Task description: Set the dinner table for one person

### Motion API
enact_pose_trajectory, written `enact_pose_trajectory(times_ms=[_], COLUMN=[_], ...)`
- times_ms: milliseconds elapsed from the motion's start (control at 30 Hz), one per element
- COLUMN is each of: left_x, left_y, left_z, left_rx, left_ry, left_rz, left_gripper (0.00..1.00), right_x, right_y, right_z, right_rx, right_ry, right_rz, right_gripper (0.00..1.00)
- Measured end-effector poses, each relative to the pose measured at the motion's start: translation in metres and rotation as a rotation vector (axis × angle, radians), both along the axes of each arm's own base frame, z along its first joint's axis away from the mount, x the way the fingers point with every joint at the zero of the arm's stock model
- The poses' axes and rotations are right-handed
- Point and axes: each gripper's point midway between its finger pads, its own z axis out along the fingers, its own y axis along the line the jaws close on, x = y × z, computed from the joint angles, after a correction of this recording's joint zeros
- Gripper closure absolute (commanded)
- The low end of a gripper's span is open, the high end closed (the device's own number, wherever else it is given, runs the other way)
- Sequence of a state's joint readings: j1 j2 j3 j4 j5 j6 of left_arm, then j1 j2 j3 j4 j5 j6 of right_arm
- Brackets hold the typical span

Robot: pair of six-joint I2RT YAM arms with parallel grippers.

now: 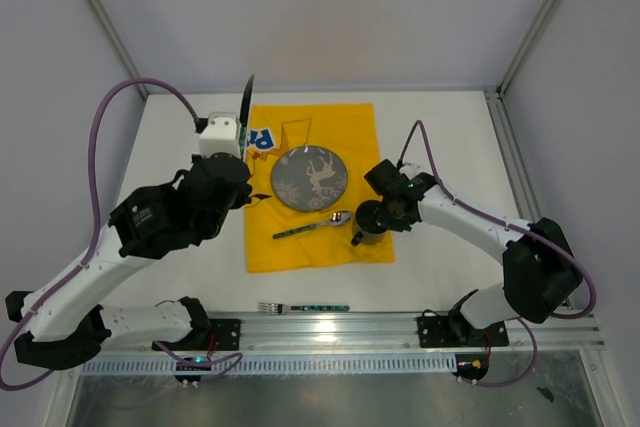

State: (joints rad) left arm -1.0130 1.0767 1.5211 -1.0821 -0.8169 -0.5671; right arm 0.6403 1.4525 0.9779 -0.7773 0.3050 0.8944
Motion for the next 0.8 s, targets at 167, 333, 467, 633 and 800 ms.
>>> enact_pose_trajectory(times_ms=[167, 333, 467, 633, 800], left_x=[0.001, 0.001, 0.001, 0.001, 0.001], left_y=[-0.001, -0.002, -0.002, -0.002, -0.002], left_z=[0.001, 0.001, 0.002, 0.002, 0.002], left_rx=[-0.006, -0.007, -0.008, -0.008, -0.008], left_ry=[-0.005, -0.005, -0.006, -0.006, -0.006], left_rz=[0.000, 0.000, 0.000, -0.001, -0.001], left_gripper=[1.00, 1.00, 1.00, 1.00, 1.00], right_x=[-0.003, -0.008, -0.014, -0.015, -0.015], right_y=[-0.004, -0.007, -0.010, -0.009, -0.008], right_z=[0.000, -0.001, -0.007, -0.008, -0.008], right_rx=[-0.015, -0.022, -0.025, -0.017, -0.006], right_ry=[0.007, 0.025, 0.046, 0.050, 0.050], right_rz=[-0.011, -0.028, -0.038, -0.049, -0.064], right_gripper=[0.97, 0.97, 0.97, 0.69, 0.31])
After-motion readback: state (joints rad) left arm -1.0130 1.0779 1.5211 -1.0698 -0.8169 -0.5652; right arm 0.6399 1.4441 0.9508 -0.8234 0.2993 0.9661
